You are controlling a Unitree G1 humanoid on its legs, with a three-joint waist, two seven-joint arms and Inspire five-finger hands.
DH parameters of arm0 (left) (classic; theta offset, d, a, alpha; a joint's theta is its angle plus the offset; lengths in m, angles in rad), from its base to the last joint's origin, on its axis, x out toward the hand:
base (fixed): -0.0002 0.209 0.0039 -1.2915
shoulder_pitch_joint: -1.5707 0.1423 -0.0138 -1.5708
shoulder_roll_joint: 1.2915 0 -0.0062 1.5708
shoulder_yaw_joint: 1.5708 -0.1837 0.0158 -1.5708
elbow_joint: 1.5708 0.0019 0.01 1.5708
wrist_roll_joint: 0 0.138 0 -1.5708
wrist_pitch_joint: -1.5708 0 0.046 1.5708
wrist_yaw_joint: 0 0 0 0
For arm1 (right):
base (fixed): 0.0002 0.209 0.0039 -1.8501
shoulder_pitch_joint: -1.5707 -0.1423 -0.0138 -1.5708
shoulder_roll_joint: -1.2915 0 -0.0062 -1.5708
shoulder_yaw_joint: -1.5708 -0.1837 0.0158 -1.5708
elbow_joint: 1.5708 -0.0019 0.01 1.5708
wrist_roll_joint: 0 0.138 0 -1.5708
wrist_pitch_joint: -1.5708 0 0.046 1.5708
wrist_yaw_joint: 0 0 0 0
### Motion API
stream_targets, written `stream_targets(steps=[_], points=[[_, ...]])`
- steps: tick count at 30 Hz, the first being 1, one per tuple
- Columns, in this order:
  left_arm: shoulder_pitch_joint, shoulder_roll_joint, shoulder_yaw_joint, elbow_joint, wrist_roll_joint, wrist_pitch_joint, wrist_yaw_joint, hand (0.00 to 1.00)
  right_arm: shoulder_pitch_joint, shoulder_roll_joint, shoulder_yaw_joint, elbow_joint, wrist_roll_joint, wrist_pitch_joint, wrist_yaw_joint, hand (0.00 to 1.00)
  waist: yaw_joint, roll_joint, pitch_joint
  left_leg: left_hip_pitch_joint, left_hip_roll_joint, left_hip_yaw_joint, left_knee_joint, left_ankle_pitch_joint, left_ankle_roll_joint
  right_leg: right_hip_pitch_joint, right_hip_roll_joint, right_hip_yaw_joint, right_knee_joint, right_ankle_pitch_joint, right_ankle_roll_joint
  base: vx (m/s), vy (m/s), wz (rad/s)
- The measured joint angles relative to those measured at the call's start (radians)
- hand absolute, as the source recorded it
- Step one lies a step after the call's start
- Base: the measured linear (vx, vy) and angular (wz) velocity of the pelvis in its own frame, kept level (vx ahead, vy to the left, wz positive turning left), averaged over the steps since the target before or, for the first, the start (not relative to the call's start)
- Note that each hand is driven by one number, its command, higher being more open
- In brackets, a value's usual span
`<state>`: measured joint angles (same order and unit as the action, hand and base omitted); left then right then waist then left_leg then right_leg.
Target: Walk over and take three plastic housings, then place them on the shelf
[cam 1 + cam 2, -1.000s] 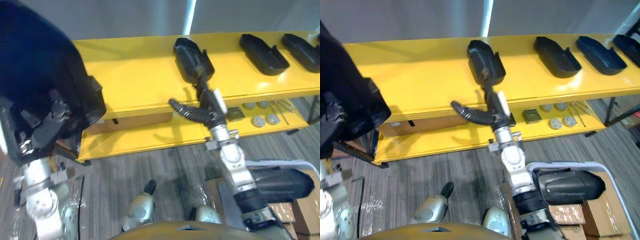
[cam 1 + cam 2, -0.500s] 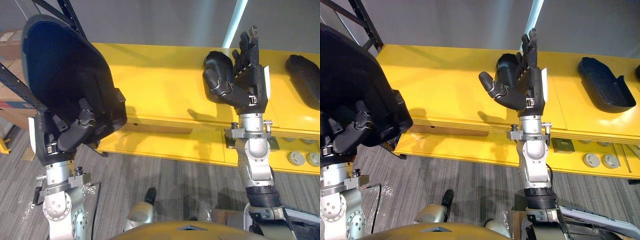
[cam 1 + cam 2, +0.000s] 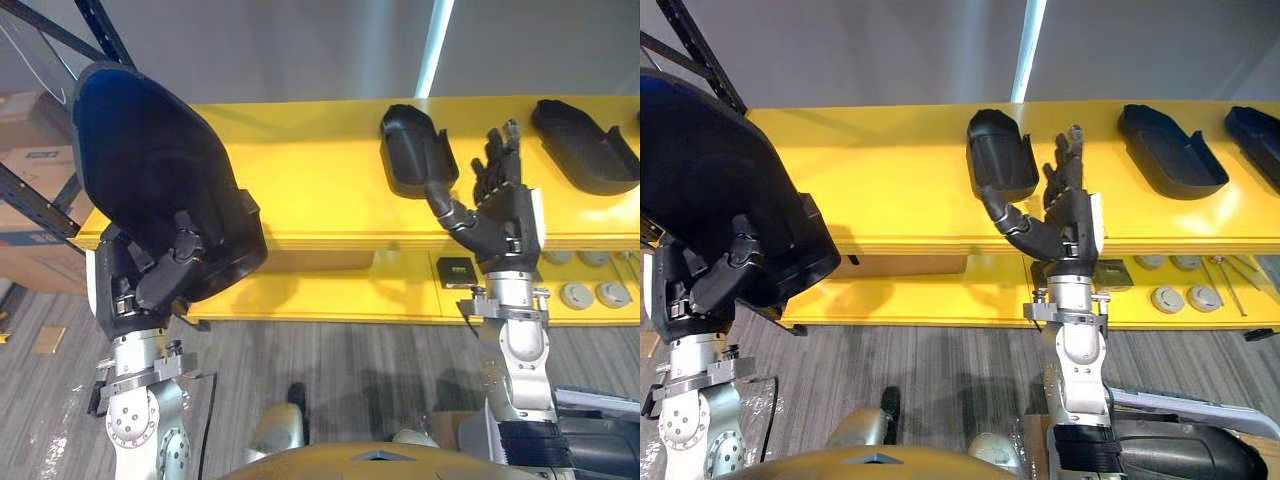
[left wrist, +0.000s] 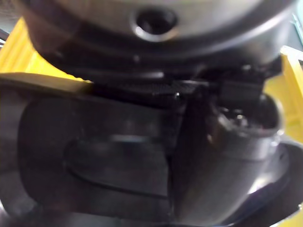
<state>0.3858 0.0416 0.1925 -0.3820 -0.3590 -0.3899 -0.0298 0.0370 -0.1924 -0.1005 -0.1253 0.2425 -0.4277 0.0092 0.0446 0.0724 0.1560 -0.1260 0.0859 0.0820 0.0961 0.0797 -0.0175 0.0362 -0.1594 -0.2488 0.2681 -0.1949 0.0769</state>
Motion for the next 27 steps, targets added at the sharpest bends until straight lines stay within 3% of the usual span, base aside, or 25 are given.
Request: stream_targets(steps=[2, 5, 8, 9, 11, 12, 13, 19, 23, 27], points=[[-0.008, 0.001, -0.002, 0.000, 0.012, 0.001, -0.002, 0.00, 0.010, 0.004, -0.009, 0.000, -0.003, 0.000, -0.015, 1.00, -0.003, 0.007, 0.004, 0.014, -0.010, 0.009, 0.009, 0.006, -0.022, -0.003, -0.014, 0.015, 0.014, -0.011, 0.009, 0.00, 0.077, -0.14], [-0.022, 0.004, 0.007, 0.000, 0.012, 0.007, 0.011, 0.00, 0.029, 0.003, 0.020, 0.000, -0.003, 0.000, -0.013, 1.00, -0.004, 0.005, 0.004, 0.045, -0.025, 0.051, 0.015, -0.017, -0.029, -0.013, -0.036, 0.063, 0.033, -0.020, 0.021, -0.02, 0.088, -0.42], [-0.039, 0.014, 0.016, -0.004, 0.012, 0.037, 0.016, 0.00, 0.039, 0.009, 0.049, 0.000, 0.000, 0.000, -0.015, 1.00, -0.016, 0.009, 0.000, 0.095, -0.052, 0.094, -0.064, 0.001, -0.027, -0.022, -0.064, 0.087, 0.024, -0.018, 0.034, -0.01, 0.098, -0.36], [-0.038, 0.014, 0.023, -0.015, 0.011, 0.073, 0.013, 0.00, 0.053, 0.030, 0.067, 0.000, 0.001, 0.000, -0.016, 1.00, -0.021, 0.012, -0.003, 0.128, -0.060, 0.120, -0.121, 0.024, -0.020, -0.024, -0.081, 0.074, 0.013, -0.018, 0.041, 0.02, 0.091, -0.46], [-0.035, 0.015, 0.034, -0.022, 0.008, 0.089, 0.012, 0.00, 0.062, 0.053, 0.076, 0.001, -0.001, 0.000, -0.020, 1.00, -0.019, 0.012, -0.005, 0.152, -0.059, 0.153, -0.166, 0.045, -0.012, -0.027, -0.103, 0.023, 0.004, -0.010, 0.036, 0.05, 0.089, -0.56], [-0.036, 0.020, 0.054, -0.024, 0.005, 0.095, 0.012, 0.00, 0.069, 0.076, 0.097, 0.004, -0.013, 0.001, -0.022, 1.00, -0.017, 0.003, -0.009, 0.155, -0.058, 0.180, -0.178, 0.051, -0.011, -0.036, -0.115, 0.001, -0.015, 0.039, 0.055, 0.07, 0.083, -0.56], [-0.041, 0.023, 0.061, -0.024, -0.002, 0.109, 0.020, 0.00, 0.075, 0.086, 0.107, 0.004, -0.042, 0.007, -0.032, 1.00, -0.023, 0.000, -0.010, 0.153, -0.056, 0.189, -0.178, 0.051, -0.011, -0.034, -0.111, 0.005, -0.035, 0.060, 0.079, 0.08, 0.052, -0.42], [-0.154, 0.055, 0.070, -0.017, -0.145, 0.179, 0.125, 0.00, 0.183, 0.083, 0.099, 0.016, -0.101, 0.073, -0.103, 1.00, -0.064, 0.002, -0.012, 0.111, -0.039, 0.207, -0.179, 0.048, -0.015, -0.053, -0.084, 0.015, -0.115, 0.107, 0.078, 0.03, 0.006, -0.09], [-0.243, 0.071, 0.113, 0.054, -0.244, 0.183, 0.242, 0.00, 0.267, 0.072, 0.062, 0.096, -0.159, 0.109, -0.074, 1.00, -0.100, 0.006, -0.009, 0.101, -0.039, 0.231, -0.179, 0.046, -0.017, -0.081, -0.083, 0.043, -0.114, 0.113, 0.080, 0.02, 0.019, -0.19], [-0.374, 0.158, 0.164, 0.219, -0.350, 0.207, 0.293, 0.00, 0.312, 0.040, 0.053, 0.211, -0.172, 0.116, -0.023, 1.00, -0.128, 0.016, 0.013, 0.097, -0.039, 0.257, -0.179, 0.043, -0.022, -0.103, -0.079, 0.073, -0.113, 0.119, 0.082, -0.01, 0.023, -0.18]])
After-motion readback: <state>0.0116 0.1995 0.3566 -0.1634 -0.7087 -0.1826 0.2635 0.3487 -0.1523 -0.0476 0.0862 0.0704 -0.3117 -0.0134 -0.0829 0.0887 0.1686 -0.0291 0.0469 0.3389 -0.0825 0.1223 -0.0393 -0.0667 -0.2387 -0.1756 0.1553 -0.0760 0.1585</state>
